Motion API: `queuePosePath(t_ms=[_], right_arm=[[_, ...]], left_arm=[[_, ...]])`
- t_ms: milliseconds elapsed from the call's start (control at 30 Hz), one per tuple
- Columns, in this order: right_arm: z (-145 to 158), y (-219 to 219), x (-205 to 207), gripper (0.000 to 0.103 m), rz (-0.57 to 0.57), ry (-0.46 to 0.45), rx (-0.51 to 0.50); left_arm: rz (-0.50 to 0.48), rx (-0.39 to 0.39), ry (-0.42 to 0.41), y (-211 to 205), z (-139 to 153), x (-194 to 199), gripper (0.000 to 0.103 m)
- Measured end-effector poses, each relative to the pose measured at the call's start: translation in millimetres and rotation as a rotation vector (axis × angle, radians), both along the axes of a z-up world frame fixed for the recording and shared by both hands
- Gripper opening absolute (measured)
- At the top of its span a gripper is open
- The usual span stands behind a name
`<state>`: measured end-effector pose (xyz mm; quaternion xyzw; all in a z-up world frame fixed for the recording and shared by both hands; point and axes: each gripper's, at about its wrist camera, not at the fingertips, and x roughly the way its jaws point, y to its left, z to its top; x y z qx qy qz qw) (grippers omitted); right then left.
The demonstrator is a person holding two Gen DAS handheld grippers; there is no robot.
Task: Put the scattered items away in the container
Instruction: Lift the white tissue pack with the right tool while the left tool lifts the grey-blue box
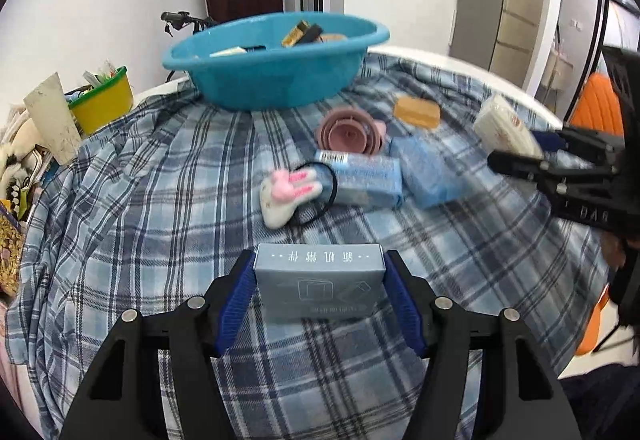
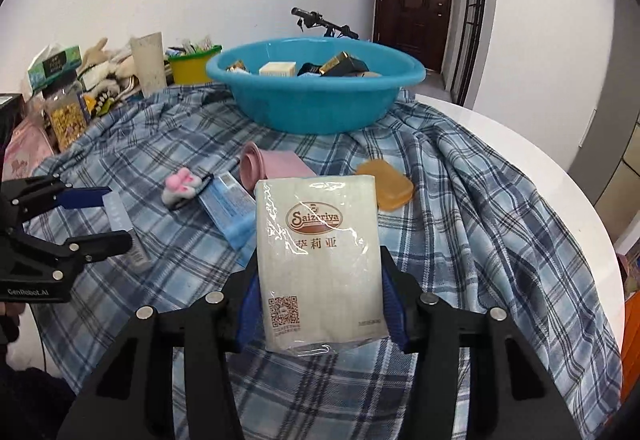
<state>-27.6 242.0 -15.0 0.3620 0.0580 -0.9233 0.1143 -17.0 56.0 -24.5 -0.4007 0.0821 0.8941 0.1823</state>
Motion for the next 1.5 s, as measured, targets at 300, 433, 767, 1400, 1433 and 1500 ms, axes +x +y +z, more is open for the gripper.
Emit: queuePosePath(t_ms=[300, 433, 767, 1400, 1433, 1500], right_arm=[[14, -2, 11, 0.050, -0.029, 0.060, -0.020], [18, -13, 14, 0.050, -0.026, 0.097, -0.012], [6, -21, 11, 0.050, 0.003, 0.050, -0.046], [4, -7, 10, 0.050, -0.028, 0.030, -0.043], [4, -7, 10, 0.050, -0.029, 0.030, -0.042], [4, -6, 10, 0.050, -0.035, 0.029, -0.043]], left_arm=[[0.037, 0.038, 0.055, -5, 13, 6, 0.066], [0.044, 0.065, 0.114, -3, 19, 11, 0.066], [0.024, 0.007, 0.051, 4, -6, 6, 0.066], [0.021, 0.026, -0.021, 8, -34, -16, 0.066], [0.025, 0.023, -0.024, 9, -34, -17, 0.065], [0.030, 0.033, -0.027, 8, -32, -15, 0.065]])
